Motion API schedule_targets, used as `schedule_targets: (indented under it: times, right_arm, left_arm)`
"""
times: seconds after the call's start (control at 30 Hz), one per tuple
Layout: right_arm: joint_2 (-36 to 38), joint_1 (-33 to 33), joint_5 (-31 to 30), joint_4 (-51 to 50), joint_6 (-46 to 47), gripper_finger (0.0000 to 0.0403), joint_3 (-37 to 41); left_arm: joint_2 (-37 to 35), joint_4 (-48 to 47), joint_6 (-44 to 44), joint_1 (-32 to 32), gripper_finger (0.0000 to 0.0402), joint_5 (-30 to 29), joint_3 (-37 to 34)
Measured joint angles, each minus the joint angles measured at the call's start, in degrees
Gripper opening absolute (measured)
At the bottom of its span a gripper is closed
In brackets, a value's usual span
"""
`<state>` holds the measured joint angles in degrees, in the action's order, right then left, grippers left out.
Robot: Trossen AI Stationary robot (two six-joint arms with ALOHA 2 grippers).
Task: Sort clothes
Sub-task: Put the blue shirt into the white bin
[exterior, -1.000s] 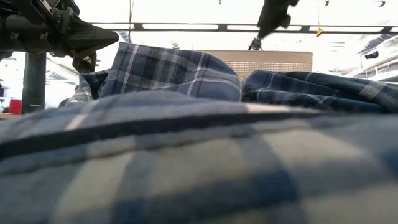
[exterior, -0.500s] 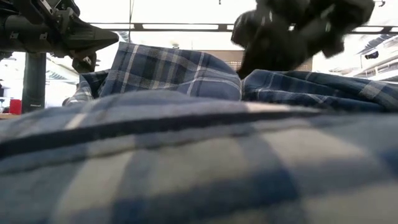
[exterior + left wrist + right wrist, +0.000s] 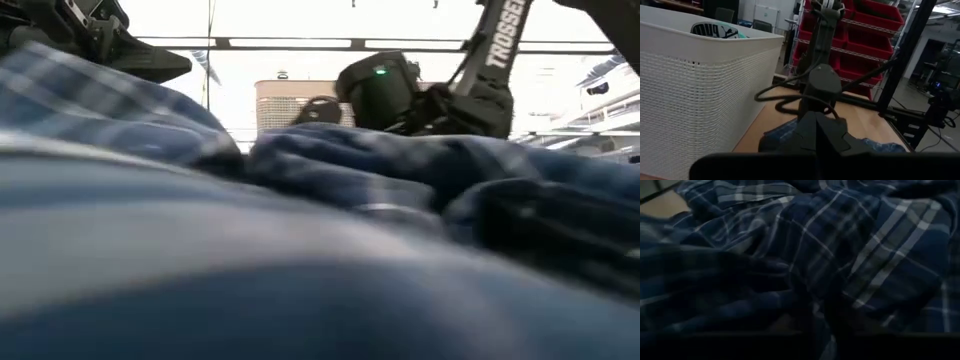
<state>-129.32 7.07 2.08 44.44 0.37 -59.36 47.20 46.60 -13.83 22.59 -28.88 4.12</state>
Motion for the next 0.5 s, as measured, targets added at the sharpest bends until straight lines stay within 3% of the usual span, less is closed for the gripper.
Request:
schedule_targets:
  times: [0.07,0.17,0.5]
  right_arm:
    - [-0.6,-0.4,2.1,-0.8,-2.8,0.0021,-3.0]
    - [1.9,-1.5,2.7,-6.0,-6.2,0.0019,-5.0]
    - [25.8,-4.8,-5.4,-33.4,-23.9,0.0012,-12.5]
  left_arm:
    - [0.0,-0.1,0.0,0.0,0.0002,0.0,0.0]
    - [0.0,-0.7,-0.3,0.0,0.0002,0.0,0.0]
    - [0.0,-1.7,-1.4,0.0,0.0002,-0.1,0.0]
